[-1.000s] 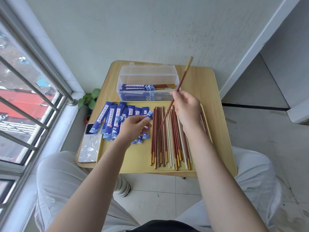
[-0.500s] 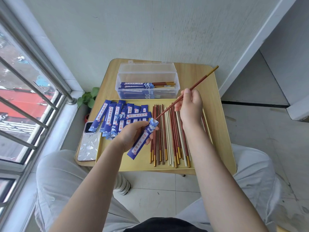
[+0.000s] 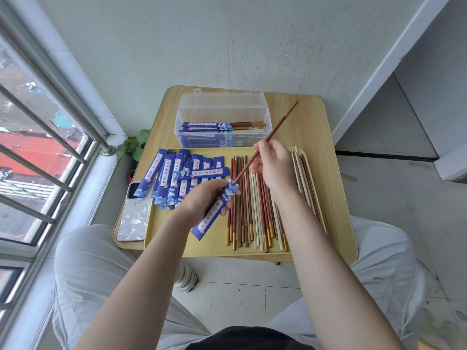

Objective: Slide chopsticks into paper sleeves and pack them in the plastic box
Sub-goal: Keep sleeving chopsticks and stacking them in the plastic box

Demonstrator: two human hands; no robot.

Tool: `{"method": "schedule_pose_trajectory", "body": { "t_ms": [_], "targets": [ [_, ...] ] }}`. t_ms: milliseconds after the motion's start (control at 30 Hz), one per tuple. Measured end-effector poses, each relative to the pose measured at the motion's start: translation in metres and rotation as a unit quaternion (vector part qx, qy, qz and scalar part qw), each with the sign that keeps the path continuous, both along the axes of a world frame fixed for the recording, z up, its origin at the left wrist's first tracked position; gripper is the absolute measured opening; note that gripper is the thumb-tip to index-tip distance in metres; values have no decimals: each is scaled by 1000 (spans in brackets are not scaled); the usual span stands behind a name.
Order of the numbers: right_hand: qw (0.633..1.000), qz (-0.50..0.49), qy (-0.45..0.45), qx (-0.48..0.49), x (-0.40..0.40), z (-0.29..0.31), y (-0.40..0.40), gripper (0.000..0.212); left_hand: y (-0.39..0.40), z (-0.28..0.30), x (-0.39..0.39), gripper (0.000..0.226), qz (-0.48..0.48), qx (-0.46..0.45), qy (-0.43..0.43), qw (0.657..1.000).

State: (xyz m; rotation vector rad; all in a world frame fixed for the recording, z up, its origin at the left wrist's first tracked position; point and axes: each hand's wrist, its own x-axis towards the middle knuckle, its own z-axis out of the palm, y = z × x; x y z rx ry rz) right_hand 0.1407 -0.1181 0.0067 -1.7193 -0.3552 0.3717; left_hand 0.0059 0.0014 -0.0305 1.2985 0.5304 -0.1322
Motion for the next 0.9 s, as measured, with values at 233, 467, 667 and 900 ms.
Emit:
{"method": "schedule_pose_trajectory", "body": {
  "t_ms": [233,467,667,900],
  "targets": [
    [969,200,51,-135,-6,-7,-2,38,-5,-1,4,39,16,8,-11,1000],
    [999,-19,-43,-7,3,-6,1,60,-7,-2,2,43,-12,12,26,1000],
    [995,32,-78,-48,-1,-13,4,25,-9,-1,2,41,-2,-18,34,999],
    [949,118,-78,-282,-10,-23,8,16,-7,-9,1,32,142,-106,24,984]
  ]
}}
